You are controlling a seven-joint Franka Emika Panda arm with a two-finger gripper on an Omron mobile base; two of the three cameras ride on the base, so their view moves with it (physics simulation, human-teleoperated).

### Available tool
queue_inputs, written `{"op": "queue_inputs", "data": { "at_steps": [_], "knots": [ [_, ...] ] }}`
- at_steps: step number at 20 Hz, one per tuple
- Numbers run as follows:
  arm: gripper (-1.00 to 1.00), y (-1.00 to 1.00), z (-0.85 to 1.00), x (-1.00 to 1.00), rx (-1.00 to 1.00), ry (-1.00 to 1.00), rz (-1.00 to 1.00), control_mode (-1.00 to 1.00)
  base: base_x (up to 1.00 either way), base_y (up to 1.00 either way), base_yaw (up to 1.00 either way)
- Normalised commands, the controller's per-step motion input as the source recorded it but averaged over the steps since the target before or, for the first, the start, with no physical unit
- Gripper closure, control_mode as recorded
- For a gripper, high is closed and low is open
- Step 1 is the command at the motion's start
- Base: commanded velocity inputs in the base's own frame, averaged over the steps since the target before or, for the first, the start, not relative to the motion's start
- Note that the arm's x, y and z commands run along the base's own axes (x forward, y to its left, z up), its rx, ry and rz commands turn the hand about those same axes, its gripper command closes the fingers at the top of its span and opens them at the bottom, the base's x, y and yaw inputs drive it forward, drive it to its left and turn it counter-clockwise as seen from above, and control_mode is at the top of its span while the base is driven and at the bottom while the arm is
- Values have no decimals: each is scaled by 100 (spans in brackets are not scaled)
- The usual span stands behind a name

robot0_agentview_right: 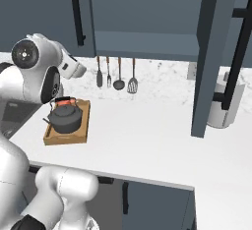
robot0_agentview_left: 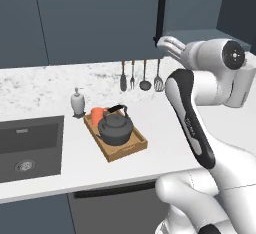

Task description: Pick the kettle from the counter and place it on the tray. Then pick the mug from the cabinet and place it on the tray. Then close the cabinet doors.

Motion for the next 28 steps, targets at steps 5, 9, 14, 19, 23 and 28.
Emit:
{"op": "queue_inputs", "data": {
  "at_steps": [5,9,14,19,23,28],
  "knots": [
    [-100,-3,-27,-29,1,0,0,-100,0,0,0],
    [-100,-38,-17,-31,11,0,-2,-100,0,0,0],
    [-100,-74,-16,-45,19,0,-3,-100,0,0,0],
    [-100,-80,-22,-55,20,-2,-3,-100,0,0,0],
    [-100,-65,-33,-50,15,-1,-3,-100,0,0,0],
    [-100,-55,-39,-32,10,-2,-4,-100,0,0,0]
  ]
}}
